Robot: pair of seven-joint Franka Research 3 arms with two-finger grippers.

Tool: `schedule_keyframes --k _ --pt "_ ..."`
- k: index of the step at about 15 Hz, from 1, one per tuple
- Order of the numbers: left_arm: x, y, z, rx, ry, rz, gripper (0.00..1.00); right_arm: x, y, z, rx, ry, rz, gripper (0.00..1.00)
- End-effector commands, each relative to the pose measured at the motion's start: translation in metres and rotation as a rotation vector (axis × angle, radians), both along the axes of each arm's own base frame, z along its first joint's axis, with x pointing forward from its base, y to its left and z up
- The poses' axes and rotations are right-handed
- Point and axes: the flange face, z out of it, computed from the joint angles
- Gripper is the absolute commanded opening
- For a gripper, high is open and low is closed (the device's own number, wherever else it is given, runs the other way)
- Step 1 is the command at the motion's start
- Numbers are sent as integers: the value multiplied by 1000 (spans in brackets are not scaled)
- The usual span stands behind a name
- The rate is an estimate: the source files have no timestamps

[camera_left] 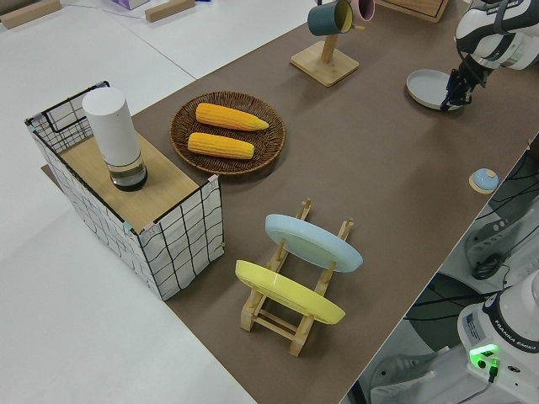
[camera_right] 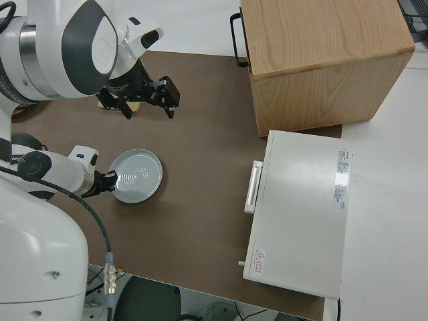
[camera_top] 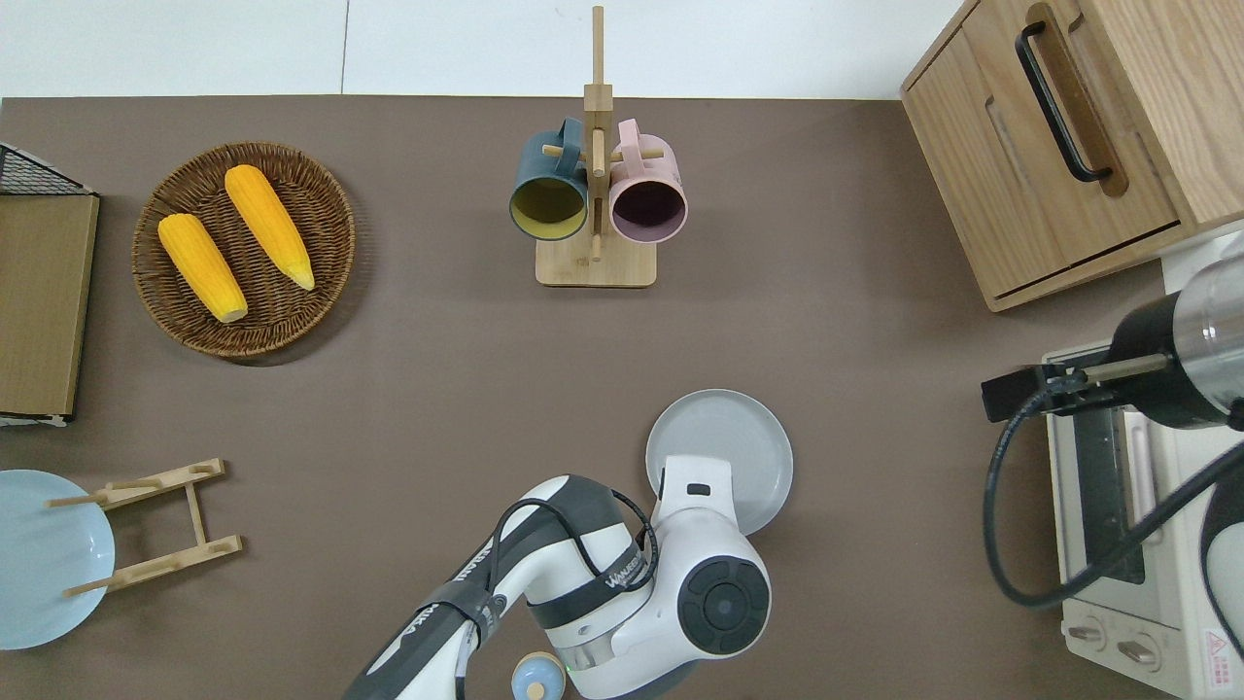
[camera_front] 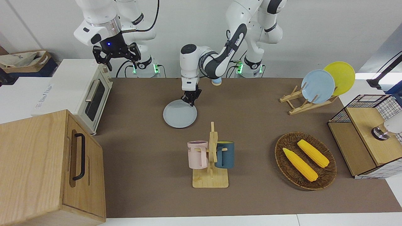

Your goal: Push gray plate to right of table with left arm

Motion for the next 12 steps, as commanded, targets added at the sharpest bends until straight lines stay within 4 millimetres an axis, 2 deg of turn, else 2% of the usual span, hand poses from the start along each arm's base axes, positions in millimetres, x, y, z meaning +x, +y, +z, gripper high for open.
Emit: schedule_keyframes --k 1,3,7,12 --pt "0 -24 -10 23 10 26 0 -3 -2 4 9 4 -6 983" --pt "-4 -28 -15 30 -1 35 0 -3 -2 4 9 4 -6 983" --pt "-2 -42 -11 23 -4 49 0 -3 -2 4 9 4 -4 983" --pt "2 -43 -7 16 -8 54 14 -3 -2 4 9 4 -4 983"
